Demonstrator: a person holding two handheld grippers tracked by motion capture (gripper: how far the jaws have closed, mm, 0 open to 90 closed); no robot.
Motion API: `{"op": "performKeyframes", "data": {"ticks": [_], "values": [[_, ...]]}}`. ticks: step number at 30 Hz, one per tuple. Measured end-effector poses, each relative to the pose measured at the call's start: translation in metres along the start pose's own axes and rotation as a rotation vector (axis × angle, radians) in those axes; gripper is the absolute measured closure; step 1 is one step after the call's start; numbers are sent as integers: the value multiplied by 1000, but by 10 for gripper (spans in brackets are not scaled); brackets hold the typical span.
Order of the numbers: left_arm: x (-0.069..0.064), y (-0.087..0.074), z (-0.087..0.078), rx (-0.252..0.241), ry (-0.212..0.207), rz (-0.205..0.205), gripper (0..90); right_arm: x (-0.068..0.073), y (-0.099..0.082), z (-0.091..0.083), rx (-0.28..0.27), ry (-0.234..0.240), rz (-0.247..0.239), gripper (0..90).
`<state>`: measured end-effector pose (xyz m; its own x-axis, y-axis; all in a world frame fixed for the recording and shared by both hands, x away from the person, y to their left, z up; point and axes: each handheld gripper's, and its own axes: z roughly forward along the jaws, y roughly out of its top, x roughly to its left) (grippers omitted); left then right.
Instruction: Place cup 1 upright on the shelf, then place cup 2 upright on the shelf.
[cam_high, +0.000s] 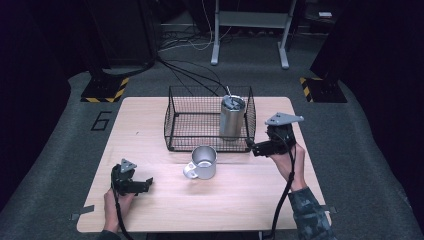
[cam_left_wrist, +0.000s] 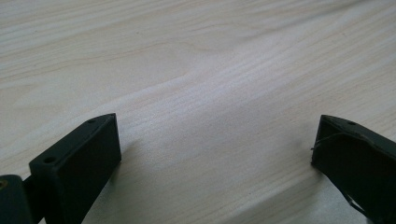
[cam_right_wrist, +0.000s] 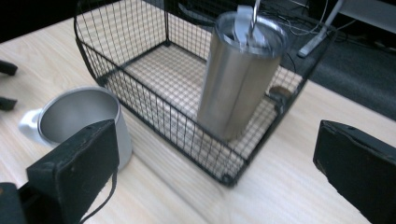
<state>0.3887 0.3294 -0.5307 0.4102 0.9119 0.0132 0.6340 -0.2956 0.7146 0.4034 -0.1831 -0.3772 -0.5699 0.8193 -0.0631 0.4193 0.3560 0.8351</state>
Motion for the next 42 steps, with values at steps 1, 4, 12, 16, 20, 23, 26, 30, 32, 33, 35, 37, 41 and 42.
{"op": "performKeyframes", "data": {"ticks": [1, 4, 12, 16, 20, 23, 26, 30, 32, 33, 35, 37, 41, 42], "values": [[0, 0, 0, 0, 0, 0, 11, 0, 0, 0, 0, 0, 0, 0], [0, 0, 0, 0, 0, 0, 11, 0, 0, 0, 0, 0, 0, 0], [-1, 0, 0, -3, -2, -8, 11, -6, -43, -3, 37, -24, 57, 0], [-1, 0, 1, -8, -2, -8, 10, -7, -67, 3, 55, -22, 87, 0], [-1, 0, 0, -5, -3, -9, 10, -9, -90, 12, 86, -19, 113, 0], [-2, 0, 0, -8, 5, -17, 10, -12, -106, 18, 105, -14, 143, 0], [-4, -1, 0, -11, -29, 24, 9, -13, -120, 24, 122, -21, 157, 0], [-6, -1, 0, -9, -48, 44, 8, -16, -133, 31, 145, -38, 161, 0], [-7, 0, -1, 1, -52, 38, 2, -17, -138, 33, 144, -33, 164, 0], [-8, 0, -1, -1, -48, 38, 2, -18, -140, 34, 145, -36, 163, 0], [-9, 1, -2, -6, -78, 20, 2, -19, -144, 36, 147, -33, 172, 0], [-11, 1, -3, -17, -106, 3, 1, -20, -147, 38, 158, -32, 178, 0], [-21, 9, -8, -20, -133, 28, 1, -22, -152, 40, 163, -35, 165, 0], [-23, 11, -9, -30, -136, 32, 1, -22, -153, 41, 172, -39, 177, 0]]}}
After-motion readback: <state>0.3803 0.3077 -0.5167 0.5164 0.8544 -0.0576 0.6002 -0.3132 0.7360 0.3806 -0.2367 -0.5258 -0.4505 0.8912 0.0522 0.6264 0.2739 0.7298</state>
